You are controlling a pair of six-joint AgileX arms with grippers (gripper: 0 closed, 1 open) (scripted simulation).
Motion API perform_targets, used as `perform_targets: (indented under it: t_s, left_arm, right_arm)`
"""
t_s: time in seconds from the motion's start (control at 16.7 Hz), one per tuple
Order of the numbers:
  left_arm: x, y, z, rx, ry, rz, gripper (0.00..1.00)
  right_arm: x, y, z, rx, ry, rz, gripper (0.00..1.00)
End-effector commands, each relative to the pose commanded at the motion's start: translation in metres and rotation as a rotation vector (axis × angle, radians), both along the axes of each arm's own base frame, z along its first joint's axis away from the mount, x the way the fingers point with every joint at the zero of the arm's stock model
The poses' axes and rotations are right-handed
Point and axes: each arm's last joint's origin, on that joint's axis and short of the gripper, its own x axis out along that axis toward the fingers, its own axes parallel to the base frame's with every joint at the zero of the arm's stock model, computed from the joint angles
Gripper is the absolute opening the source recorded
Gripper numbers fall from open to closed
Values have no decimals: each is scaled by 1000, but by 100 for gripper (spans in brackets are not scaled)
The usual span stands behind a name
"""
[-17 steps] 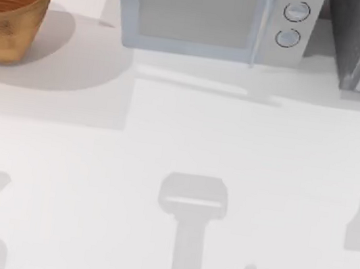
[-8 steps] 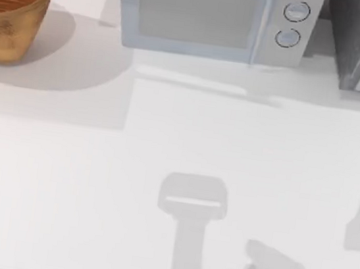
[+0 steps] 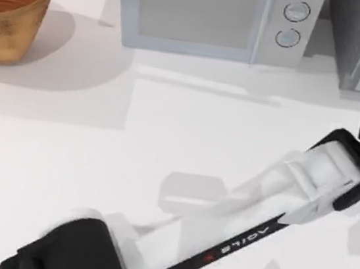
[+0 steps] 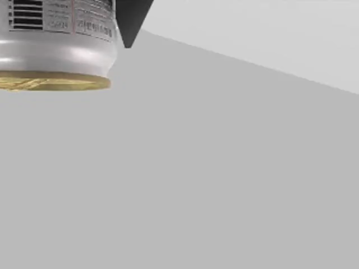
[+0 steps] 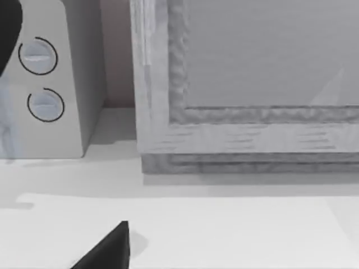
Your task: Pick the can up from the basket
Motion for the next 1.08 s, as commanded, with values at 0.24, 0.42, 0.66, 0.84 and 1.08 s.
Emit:
perform_targets:
  t_s: [0.24,0.42,0.66,0.84,1.08]
  left_arm:
    - [107,103,-91,177,-201,232,0]
    - [142,185,-130,252,-321,332,0]
    - [154,271,-156,296,-450,416,0]
    - [152,317,-166,310,-520,456,0]
    - [149,350,-169,314,-579,489,0]
  right_arm:
    - [0,0,0,0,0,0,100]
    - [0,0,0,0,0,0,100]
    - [0,0,0,0,0,0,100]
    - [0,0,0,0,0,0,100]
    - [0,0,0,0,0,0,100]
